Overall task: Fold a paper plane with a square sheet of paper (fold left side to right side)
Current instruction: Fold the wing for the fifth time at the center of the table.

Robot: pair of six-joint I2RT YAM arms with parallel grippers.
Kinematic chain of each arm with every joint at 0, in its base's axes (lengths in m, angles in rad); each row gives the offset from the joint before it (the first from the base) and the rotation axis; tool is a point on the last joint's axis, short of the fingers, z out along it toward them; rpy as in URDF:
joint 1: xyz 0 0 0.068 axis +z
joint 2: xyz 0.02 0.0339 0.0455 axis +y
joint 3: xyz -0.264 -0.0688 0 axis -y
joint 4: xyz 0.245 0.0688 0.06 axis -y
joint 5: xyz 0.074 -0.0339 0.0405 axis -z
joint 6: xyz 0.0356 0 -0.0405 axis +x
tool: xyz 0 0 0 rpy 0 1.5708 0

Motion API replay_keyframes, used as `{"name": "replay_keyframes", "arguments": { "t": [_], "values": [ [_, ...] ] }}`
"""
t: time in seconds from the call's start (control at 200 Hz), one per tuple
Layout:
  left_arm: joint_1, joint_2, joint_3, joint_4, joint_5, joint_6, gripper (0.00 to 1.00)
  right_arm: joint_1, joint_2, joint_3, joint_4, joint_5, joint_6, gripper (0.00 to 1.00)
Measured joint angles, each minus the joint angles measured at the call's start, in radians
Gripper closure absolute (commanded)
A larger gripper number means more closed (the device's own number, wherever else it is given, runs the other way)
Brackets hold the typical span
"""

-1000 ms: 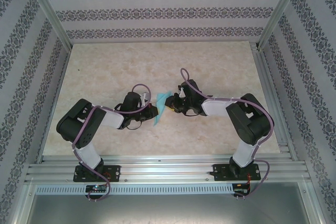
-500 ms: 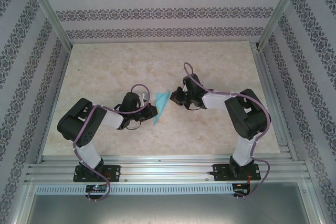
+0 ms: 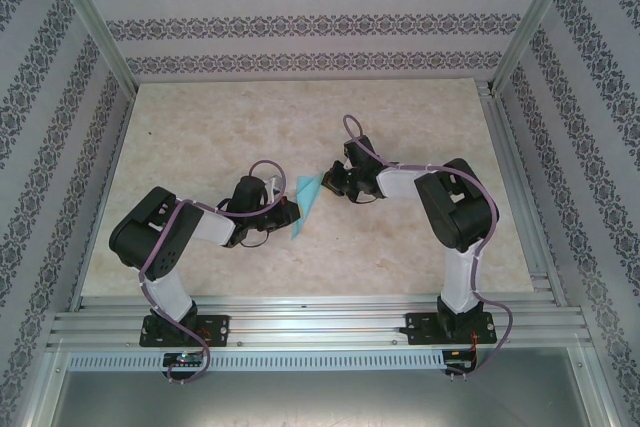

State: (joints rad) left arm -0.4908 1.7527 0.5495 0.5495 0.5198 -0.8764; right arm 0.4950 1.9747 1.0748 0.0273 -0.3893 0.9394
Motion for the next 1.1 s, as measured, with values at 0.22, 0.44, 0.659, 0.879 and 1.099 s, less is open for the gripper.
{"name": "replay_keyframes", "arguments": {
  "t": [0.22, 0.44, 0.659, 0.879, 1.099],
  "values": [
    [0.0, 0.0, 0.0, 0.0, 0.0, 0.0, 1.0, 0.0, 0.03, 0.024, -0.014, 0.0, -0.002, 0.99],
    [0.0, 0.0, 0.0, 0.0, 0.0, 0.0, 1.0, 0.001, 0.042, 0.043, -0.021, -0.002, -0.016, 0.99],
    [0.0, 0.0, 0.0, 0.003, 0.003, -0.011, 1.0, 0.018, 0.05, 0.09, -0.099, 0.033, -0.056, 0.99],
    [0.01, -0.041, 0.002, -0.02, 0.008, -0.014, 1.0, 0.031, 0.065, 0.14, -0.174, 0.064, -0.104, 0.99],
    [0.02, -0.055, 0.012, -0.047, 0.016, -0.008, 1.0, 0.041, 0.068, 0.161, -0.209, 0.091, -0.131, 0.99]
  ]
}}
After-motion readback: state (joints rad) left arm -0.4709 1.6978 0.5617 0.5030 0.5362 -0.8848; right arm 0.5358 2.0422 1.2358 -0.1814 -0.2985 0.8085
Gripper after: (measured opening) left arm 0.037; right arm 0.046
